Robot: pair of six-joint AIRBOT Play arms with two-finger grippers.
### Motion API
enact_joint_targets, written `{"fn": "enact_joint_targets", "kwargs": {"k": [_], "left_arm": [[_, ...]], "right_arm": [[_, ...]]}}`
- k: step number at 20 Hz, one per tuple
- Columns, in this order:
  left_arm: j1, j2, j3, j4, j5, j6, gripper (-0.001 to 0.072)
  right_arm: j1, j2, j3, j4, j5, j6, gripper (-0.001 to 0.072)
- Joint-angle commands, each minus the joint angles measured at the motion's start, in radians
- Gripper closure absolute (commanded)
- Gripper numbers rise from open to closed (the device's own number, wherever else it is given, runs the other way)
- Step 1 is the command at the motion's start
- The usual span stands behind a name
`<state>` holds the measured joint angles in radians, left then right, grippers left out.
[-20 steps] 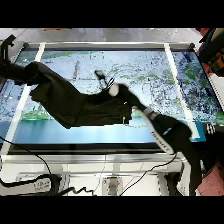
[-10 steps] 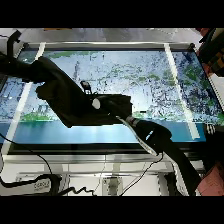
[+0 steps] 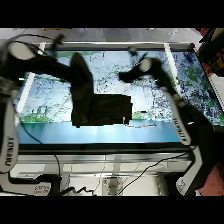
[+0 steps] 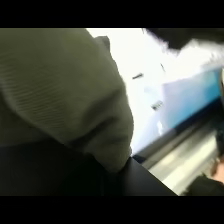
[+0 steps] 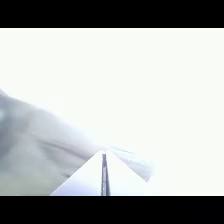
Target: Fold the clothes and pants, and hang the long-sleeved shirts on hangers.
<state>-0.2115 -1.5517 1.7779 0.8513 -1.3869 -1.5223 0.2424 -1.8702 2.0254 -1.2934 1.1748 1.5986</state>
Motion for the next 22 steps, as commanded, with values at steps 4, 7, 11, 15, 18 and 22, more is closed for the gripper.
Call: {"fn": "enact_joint_targets", "kwargs": {"k": [4, 7, 11, 15, 18, 22], "left_arm": [[-0.362, -0.179, 0.0, 0.001, 0.328, -0.068, 0.0657], [-0.408, -0.24, 0.0, 0.049, 0.404, -0.056, 0.0007], [-0.345, -0.235, 0.0, 0.161, 0.33, 0.043, 0.0008], [-0.209, -0.158, 0.001, 0.262, 0.211, 0.046, 0.0011], [-0.116, -0.078, 0.0, 0.336, 0.204, 0.05, 0.0011], [-0.058, 0.005, 0.0, 0.344, 0.166, 0.052, 0.0091]], "right_arm": [[-0.309, 0.145, -0.001, -0.02, 0.199, -0.045, 0.0683], [-0.366, 0.145, -0.034, -0.02, 0.251, -0.061, 0.0683], [-0.399, 0.145, -0.163, 0.03, 0.247, -0.24, 0.0684], [-0.44, 0.145, -0.442, 0.396, 0.304, -0.59, 0.0684], [-0.426, 0.143, -0.67, 0.546, 0.182, -0.586, 0.0346], [-0.333, 0.142, -0.863, 0.572, -0.024, -0.588, 0.0145]]}}
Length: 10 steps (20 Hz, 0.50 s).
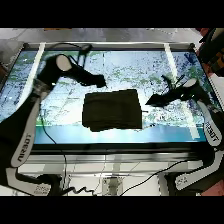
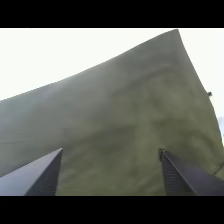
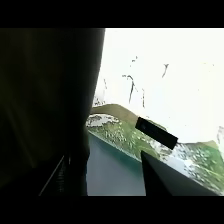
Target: Fold the clothes and pants, and hang the long-sleeved shirts on hangers.
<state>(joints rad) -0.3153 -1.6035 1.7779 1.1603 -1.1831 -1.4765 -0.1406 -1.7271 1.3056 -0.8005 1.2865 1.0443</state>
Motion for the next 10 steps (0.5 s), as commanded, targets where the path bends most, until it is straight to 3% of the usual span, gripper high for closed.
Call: {"fn": "enact_joint_targets", "kwargs": {"k": [1, 5, 10], "left_arm": [[0.047, 0.078, 0.0, 0.045, -0.041, 0.026, 0.0161], [0.05, 0.162, 0.0, 0.053, -0.041, 0.03, 0.0168], [0.05, 0.212, 0.0, 0.071, -0.058, 0.03, 0.0168]], "right_arm": [[0.076, -0.001, -0.167, 0.089, -0.165, -0.034, 0.0098], [0.169, 0.0, -0.172, 0.199, -0.187, -0.034, 0.0039], [0.278, -0.005, -0.171, 0.247, -0.309, 0.015, 0.0039]]}}
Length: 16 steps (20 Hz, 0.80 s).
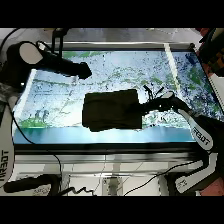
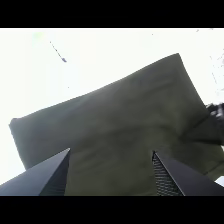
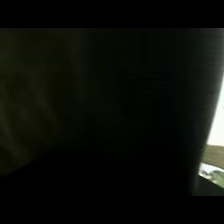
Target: Fold the clothes and pants, and hang the long-sleeved shirts on hangers.
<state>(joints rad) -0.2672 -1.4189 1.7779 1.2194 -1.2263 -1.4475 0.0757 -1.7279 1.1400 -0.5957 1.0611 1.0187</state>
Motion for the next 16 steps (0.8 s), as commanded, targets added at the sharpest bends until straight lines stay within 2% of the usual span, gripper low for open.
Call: {"fn": "enact_joint_targets", "kwargs": {"k": [1, 4, 5, 6, 7, 8, 12, 16], "left_arm": [[0.002, 0.027, 0.0, 0.011, -0.023, 0.001, 0.0168], [0.002, 0.027, 0.0, 0.016, -0.024, 0.001, 0.0167], [0.002, 0.027, 0.0, 0.041, -0.025, 0.001, 0.0168], [0.002, 0.027, 0.0, 0.069, -0.025, 0.0, 0.0168], [0.002, 0.028, 0.0, 0.101, -0.027, 0.0, 0.0168], [0.002, 0.032, 0.0, 0.137, -0.036, -0.002, 0.0168], [0.002, 0.087, 0.0, 0.319, -0.113, -0.003, 0.0168], [0.002, 0.185, 0.0, 0.418, -0.172, -0.003, 0.0169]], "right_arm": [[0.09, -0.007, -0.006, 0.042, -0.119, 0.068, 0.004], [0.177, -0.008, -0.006, 0.044, -0.227, 0.107, 0.005], [0.204, -0.008, -0.006, 0.044, -0.259, 0.116, 0.0132], [0.229, -0.008, -0.006, 0.044, -0.289, 0.117, 0.0296], [0.247, -0.008, -0.005, 0.044, -0.314, 0.117, 0.0532], [0.26, -0.008, -0.001, 0.045, -0.335, 0.116, 0.0671], [0.241, 0.027, 0.078, 0.042, -0.34, 0.115, 0.0683], [0.13, 0.185, 0.138, 0.033, -0.308, 0.116, 0.0683]]}}
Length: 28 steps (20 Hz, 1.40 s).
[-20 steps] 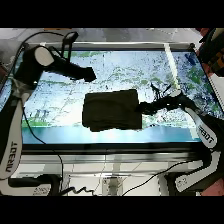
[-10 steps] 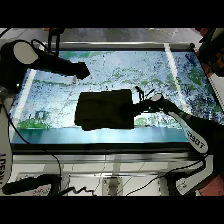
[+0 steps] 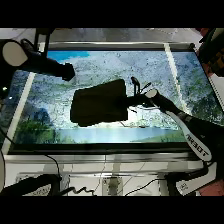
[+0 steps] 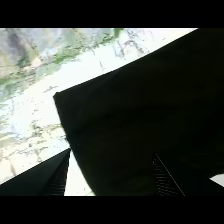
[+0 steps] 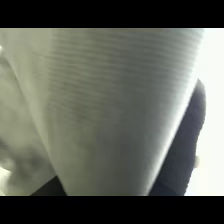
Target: Fold the clothes and pants, and hang the long-sleeved shirts on hangers.
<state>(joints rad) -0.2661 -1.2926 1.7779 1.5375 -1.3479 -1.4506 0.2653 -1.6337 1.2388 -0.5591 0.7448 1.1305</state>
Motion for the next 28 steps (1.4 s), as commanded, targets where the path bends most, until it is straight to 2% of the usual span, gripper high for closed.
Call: {"fn": "enact_joint_targets", "kwargs": {"k": [1, 2, 5, 9, 15, 18, 21, 22, 23, 26, 28], "left_arm": [[0.001, 0.086, 0.0, 0.111, -0.058, 0.0, 0.0181], [0.001, 0.113, 0.0, 0.112, -0.06, 0.0, 0.0236], [0.001, 0.182, 0.0, 0.112, -0.06, 0.0, 0.0242], [0.001, 0.211, 0.0, 0.112, -0.06, 0.0, 0.0241], [0.001, 0.207, 0.0, 0.112, -0.06, 0.0, 0.0242], [0.001, 0.207, 0.0, 0.112, -0.06, 0.0, 0.0242], [0.001, 0.207, 0.0, 0.112, -0.06, 0.0, 0.0241], [0.001, 0.207, 0.0, 0.112, -0.06, 0.0, 0.0241], [0.001, 0.207, 0.0, 0.112, -0.06, 0.0, 0.0241], [0.001, 0.207, 0.0, 0.112, -0.06, 0.0, 0.0241], [0.001, 0.207, 0.0, 0.112, -0.06, 0.0, 0.0241]], "right_arm": [[-0.104, 0.154, 0.045, -0.021, 0.034, 0.007, 0.0683], [-0.153, 0.223, 0.045, -0.055, 0.066, 0.024, 0.0683], [-0.313, 0.423, 0.047, -0.245, 0.187, 0.203, 0.0683], [-0.566, 0.69, 0.047, -0.63, 0.393, 0.43, 0.0683], [-1.041, 0.99, 0.047, -1.207, 0.623, 0.452, 0.0683], [-1.297, 1.057, 0.047, -1.341, 0.639, 0.451, 0.0683], [-1.543, 1.072, 0.046, -1.381, 0.544, 0.451, 0.0677], [-1.613, 1.066, 0.046, -1.368, 0.521, 0.453, 0.0615], [-1.67, 1.057, 0.046, -1.342, 0.519, 0.456, 0.0513], [-1.738, 1.022, 0.046, -1.304, 0.522, 0.456, 0.04], [-1.743, 1.005, 0.046, -1.304, 0.523, 0.456, 0.0282]]}}
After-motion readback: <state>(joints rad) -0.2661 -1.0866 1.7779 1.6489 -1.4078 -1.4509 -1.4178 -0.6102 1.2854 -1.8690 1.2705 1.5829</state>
